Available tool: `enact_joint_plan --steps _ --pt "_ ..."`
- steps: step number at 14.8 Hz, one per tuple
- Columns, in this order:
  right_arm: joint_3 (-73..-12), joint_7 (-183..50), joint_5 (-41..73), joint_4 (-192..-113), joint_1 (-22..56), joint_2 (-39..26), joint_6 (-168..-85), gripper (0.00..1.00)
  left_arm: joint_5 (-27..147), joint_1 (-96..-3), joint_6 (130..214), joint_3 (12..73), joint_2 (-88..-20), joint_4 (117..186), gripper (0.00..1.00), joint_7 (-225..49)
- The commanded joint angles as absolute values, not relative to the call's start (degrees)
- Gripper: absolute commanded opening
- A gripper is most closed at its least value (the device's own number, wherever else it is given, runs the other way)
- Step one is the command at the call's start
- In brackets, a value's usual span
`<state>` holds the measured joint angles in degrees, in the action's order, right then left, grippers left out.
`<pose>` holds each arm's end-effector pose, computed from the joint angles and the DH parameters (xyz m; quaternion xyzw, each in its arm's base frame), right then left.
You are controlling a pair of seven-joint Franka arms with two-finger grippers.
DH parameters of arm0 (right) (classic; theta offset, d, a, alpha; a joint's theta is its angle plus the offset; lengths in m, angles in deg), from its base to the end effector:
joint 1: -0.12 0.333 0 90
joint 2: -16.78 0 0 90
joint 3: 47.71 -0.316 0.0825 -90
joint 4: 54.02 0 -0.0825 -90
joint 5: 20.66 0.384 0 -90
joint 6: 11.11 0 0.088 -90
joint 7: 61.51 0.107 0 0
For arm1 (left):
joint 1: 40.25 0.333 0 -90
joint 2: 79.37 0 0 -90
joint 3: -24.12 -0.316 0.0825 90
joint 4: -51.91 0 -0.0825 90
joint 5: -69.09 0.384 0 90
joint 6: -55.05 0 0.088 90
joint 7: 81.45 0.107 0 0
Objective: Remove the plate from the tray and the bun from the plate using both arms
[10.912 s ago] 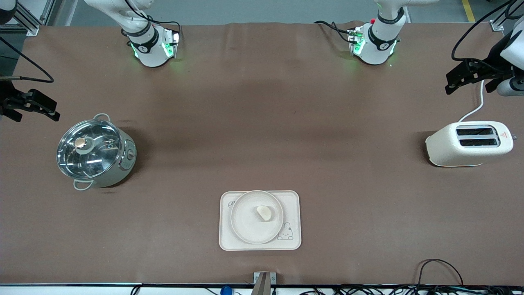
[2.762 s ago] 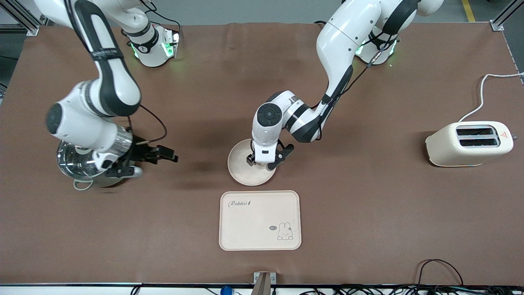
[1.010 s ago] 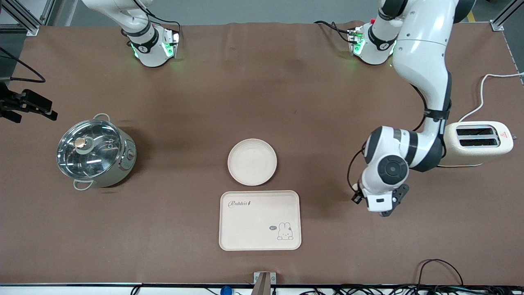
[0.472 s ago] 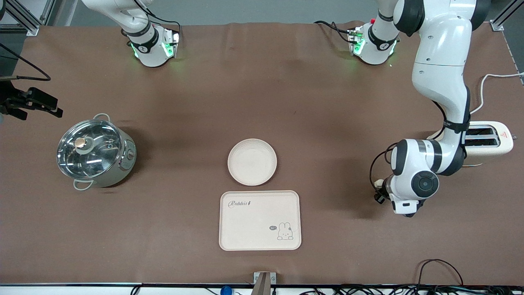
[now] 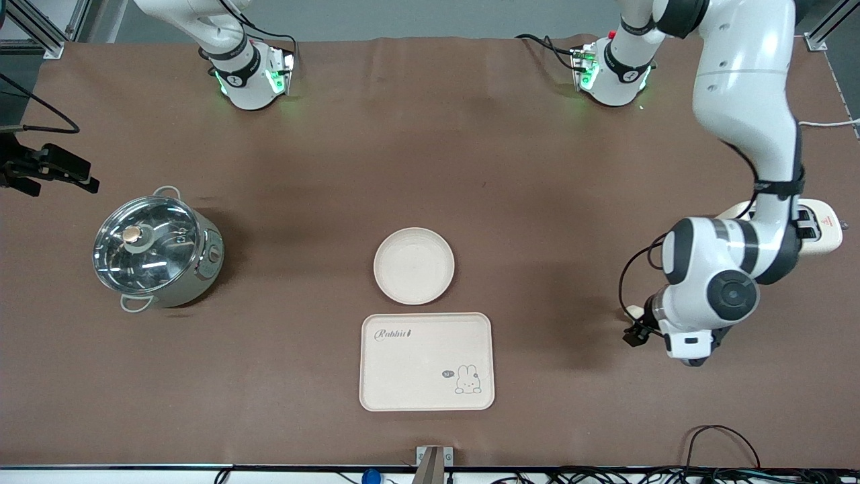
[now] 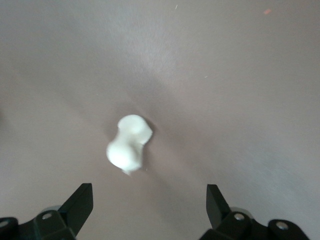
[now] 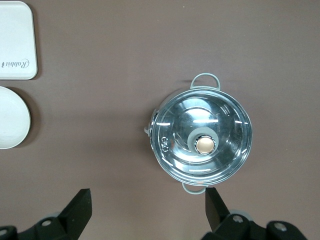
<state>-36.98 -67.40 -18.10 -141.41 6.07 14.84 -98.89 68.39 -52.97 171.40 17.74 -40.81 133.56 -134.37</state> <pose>0.5597 -0.0400 0.6241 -0.9997 -0.0103 0.0114 0.0203 0.7093 -0.0943 0.2963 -0.9208 -0.3876 0.0129 0.0414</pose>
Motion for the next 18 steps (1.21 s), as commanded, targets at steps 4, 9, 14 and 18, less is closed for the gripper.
enact_joint_plan --steps 4,9,14,18 --pt "-37.2 -69.6 -18.9 -140.9 4.8 14.8 -98.1 1.00 67.7 -52.6 168.5 17.9 -46.4 133.3 1.00 -132.3" --pt "-37.3 -69.4 -18.9 -140.8 5.3 14.6 -98.8 1.00 67.8 -50.8 159.6 17.5 -58.9 133.1 1.00 -116.5" --pt "-37.3 -69.5 -18.9 -140.8 5.1 14.6 -98.6 1.00 67.9 -50.4 146.8 17.4 -70.7 133.3 1.00 -101.7" --pt "-37.3 -69.5 -18.9 -140.8 5.1 14.6 -98.6 1.00 67.9 -40.7 141.9 26.5 -80.0 138.8 1.00 -92.9"
